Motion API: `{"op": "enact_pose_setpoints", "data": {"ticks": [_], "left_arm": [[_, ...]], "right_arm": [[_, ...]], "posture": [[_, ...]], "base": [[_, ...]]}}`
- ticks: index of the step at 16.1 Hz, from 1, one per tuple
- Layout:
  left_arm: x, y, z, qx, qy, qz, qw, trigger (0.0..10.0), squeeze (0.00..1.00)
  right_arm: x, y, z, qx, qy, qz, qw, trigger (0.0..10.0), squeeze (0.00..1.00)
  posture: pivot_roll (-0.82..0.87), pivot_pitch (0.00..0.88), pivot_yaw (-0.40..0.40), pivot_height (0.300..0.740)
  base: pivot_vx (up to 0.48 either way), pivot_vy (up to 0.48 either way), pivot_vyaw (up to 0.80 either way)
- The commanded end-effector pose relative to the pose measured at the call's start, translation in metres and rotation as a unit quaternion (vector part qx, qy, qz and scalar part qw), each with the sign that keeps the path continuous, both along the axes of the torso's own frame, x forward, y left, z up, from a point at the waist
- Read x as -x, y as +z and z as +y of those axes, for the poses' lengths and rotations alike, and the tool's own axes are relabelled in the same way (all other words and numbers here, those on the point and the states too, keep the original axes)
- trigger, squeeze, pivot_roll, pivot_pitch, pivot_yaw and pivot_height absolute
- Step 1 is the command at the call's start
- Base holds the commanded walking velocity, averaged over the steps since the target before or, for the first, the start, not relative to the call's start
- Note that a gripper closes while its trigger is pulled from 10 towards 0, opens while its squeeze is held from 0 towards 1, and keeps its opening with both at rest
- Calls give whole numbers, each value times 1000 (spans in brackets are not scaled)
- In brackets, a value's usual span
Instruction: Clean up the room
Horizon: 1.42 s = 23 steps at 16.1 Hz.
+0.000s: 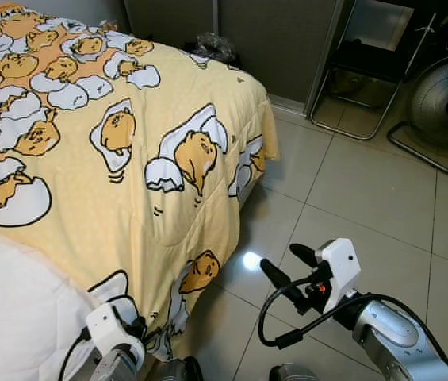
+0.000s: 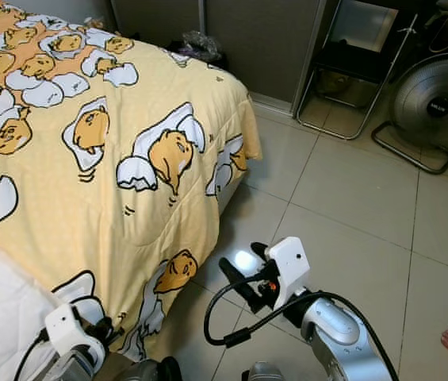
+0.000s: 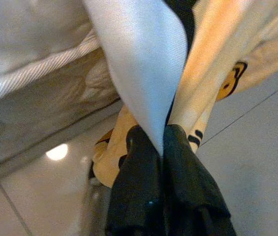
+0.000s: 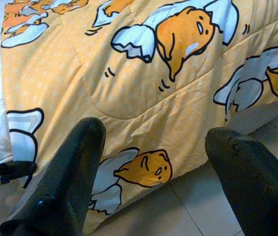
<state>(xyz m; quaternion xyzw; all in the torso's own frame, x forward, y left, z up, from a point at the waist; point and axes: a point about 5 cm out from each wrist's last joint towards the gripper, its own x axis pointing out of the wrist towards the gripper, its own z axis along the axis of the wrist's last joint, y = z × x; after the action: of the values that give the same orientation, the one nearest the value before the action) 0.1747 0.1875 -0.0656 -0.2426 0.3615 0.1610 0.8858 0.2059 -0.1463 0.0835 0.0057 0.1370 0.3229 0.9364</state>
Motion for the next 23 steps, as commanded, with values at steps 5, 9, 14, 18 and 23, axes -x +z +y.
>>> {"op": "enact_pose_setpoints", "data": {"ticks": [5, 9, 14, 18, 23], "left_arm": [[52, -17, 40, -143, -24, 145, 979, 10000, 1000], [31, 30, 65, -261, -30, 11, 965, 10000, 1000], [-19, 95, 34, -298, -52, -171, 938, 10000, 1000], [-63, 159, 24, -286, -41, -317, 903, 10000, 1000], [-76, 177, 8, -276, -49, -352, 893, 10000, 1000]], "right_arm": [[4, -6, -1, 0, -5, 8, 1000, 10000, 0], [-11, 2, 2, -10, -37, -28, 999, 10000, 0], [-31, 11, 3, -21, -84, -69, 994, 10000, 0], [-54, 7, -8, -46, -201, -85, 975, 10000, 0], [-59, 3, -21, -49, -254, -97, 961, 10000, 0]], "posture": [[-222, 109, 91, 740], [-185, 75, 98, 740], [-165, 4, 107, 740], [-175, 0, 136, 740], [-190, 0, 148, 740]], "base": [[0, 0, 0], [0, 0, 0], [0, 0, 0], [0, 0, 0], [0, 0, 0]]}}
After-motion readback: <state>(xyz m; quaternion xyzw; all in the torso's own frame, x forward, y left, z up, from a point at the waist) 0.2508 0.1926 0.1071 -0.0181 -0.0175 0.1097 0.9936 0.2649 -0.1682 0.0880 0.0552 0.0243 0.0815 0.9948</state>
